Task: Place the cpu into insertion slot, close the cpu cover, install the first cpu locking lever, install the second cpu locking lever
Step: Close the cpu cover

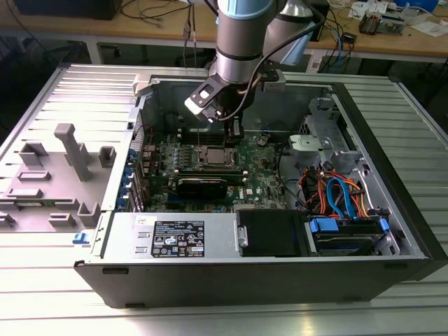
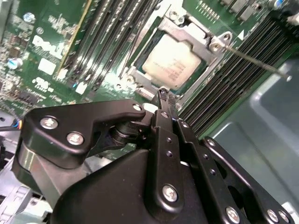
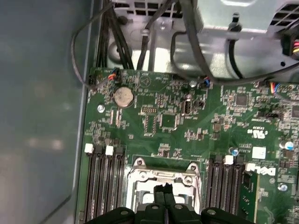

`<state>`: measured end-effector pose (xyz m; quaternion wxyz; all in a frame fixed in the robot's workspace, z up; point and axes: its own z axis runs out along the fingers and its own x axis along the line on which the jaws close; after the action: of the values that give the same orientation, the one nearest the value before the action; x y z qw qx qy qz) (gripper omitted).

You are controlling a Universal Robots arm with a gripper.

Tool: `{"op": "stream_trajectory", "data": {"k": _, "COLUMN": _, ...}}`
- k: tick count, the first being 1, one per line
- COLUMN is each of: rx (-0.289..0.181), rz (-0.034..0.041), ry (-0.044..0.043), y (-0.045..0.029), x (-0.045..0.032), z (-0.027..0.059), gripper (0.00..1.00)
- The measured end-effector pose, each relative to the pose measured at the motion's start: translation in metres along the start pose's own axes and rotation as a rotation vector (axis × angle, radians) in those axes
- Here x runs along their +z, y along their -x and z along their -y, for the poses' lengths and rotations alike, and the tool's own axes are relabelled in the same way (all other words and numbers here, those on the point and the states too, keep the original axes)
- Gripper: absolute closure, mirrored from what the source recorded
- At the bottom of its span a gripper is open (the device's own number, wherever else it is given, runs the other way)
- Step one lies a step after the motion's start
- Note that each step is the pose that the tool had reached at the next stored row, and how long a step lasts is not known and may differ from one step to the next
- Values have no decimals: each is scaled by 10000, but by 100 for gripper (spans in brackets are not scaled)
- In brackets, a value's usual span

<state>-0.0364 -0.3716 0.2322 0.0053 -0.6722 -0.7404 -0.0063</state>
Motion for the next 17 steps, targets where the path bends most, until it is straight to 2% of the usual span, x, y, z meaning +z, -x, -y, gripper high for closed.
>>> {"op": "stream_trajectory", "data": {"k": 2, "rx": -48, "rz": -55, "ry": 5, "y": -3, "x": 18, "z": 40, "gripper": 89}}
{"op": "stream_trajectory", "data": {"k": 4, "rx": -95, "rz": -78, "ry": 5, "y": -2, "x": 29, "z": 77, "gripper": 89}}
{"op": "stream_trajectory", "data": {"k": 7, "rx": -159, "rz": -81, "ry": 5, "y": 19, "x": 38, "z": 116, "gripper": 89}}
{"op": "stream_trajectory", "data": {"k": 11, "rx": -244, "rz": -83, "ry": 4, "y": 86, "x": 53, "z": 170, "gripper": 89}}
{"op": "stream_trajectory", "data": {"k": 17, "rx": -252, "rz": -82, "ry": 3, "y": 87, "x": 53, "z": 173, "gripper": 89}}
